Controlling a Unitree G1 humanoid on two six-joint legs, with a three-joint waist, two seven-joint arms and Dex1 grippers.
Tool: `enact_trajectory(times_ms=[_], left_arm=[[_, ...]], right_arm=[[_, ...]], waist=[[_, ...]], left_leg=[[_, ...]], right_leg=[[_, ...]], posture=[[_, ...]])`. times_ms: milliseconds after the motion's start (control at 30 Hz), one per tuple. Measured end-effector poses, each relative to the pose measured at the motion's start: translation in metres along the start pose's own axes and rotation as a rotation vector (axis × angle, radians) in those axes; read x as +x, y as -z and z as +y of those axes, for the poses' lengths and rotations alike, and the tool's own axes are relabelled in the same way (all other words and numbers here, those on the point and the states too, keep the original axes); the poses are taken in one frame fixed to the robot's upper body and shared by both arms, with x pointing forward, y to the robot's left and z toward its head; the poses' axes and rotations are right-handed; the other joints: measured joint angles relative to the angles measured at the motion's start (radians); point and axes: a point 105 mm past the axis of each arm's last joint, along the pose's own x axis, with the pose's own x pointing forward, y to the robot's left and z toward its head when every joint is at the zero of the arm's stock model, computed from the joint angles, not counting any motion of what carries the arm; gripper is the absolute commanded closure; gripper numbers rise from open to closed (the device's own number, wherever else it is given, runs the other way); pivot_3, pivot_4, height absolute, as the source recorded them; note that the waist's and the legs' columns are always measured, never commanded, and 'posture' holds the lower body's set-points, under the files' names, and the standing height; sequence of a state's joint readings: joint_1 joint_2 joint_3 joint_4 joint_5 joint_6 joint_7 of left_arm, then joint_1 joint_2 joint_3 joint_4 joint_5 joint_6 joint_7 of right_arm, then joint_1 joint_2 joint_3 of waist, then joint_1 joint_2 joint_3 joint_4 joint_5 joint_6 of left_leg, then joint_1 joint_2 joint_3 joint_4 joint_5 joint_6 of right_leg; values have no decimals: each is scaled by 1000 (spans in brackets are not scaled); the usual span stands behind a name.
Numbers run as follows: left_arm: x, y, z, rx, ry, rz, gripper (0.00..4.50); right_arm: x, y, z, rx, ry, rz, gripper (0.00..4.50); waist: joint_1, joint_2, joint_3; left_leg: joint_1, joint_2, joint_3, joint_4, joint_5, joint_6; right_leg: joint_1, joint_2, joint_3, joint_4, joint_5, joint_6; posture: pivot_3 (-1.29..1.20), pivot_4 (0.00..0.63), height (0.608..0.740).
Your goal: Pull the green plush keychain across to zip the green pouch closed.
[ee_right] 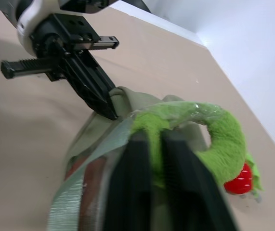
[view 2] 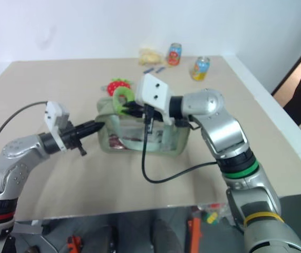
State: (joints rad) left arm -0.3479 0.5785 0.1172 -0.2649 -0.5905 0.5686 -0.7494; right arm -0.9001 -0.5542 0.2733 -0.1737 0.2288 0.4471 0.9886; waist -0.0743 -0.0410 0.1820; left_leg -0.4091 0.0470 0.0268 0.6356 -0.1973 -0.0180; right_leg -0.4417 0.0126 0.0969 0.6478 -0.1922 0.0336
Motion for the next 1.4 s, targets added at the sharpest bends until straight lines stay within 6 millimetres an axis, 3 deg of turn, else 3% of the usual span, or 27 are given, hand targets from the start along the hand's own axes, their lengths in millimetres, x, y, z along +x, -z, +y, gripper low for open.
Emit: enact_trajectory(times_ms=[33, 367, 567, 767, 1200, 1267, 1400], left_arm=[[0, 0, 0, 0, 0, 0, 4500], [0, 0, 0, 1, 1, 0, 4500], [0, 0, 0, 1, 0, 0, 4500], [1, 0, 1, 0, -7, 0, 4500], [4, -1, 1, 3, -21, -1, 4500], [7, -1, 1, 6, -31, -3, 4500], [12, 0, -1, -4, -39, -11, 4500]], right_arm=[[0, -1, 0, -10, 1, -5, 2588], [1, -11, 2, -65, 6, -36, 2588], [1, -3, -3, -99, 29, -10, 2588], [1, 8, -4, -117, 40, 19, 4462], [0, -8, -8, -63, 54, -75, 4462], [-11, -15, -19, -89, 90, -78, 4462], [-76, 2, -45, -167, 226, 96, 4462]], waist=[[0, 0, 0], [0, 0, 0], [0, 0, 0], [0, 0, 0], [1, 0, 0], [4, 0, 0], [29, 0, 0]], left_leg=[[0, 0, 0, 0, 0, 0], [0, 0, 0, 0, 0, 0], [0, 0, 0, 0, 0, 0], [0, 0, 0, 0, 0, 0], [0, 0, 0, 0, 0, 0], [-1, -1, 0, 0, 0, 0], [-2, -2, 0, 0, 0, 0]], right_leg=[[0, 0, 0, 0, 0, 0], [0, 0, 0, 0, 0, 0], [0, 0, 0, 0, 0, 0], [0, 0, 0, 0, 0, 0], [0, 0, 0, 0, 0, 0], [0, -1, 0, 0, 0, 0], [0, -2, 1, -2, -1, 1]], posture=[[0, 150, 740], [0, 150, 740], [0, 150, 740], [0, 150, 740], [0, 150, 740], [0, 150, 740], [0, 150, 740]])
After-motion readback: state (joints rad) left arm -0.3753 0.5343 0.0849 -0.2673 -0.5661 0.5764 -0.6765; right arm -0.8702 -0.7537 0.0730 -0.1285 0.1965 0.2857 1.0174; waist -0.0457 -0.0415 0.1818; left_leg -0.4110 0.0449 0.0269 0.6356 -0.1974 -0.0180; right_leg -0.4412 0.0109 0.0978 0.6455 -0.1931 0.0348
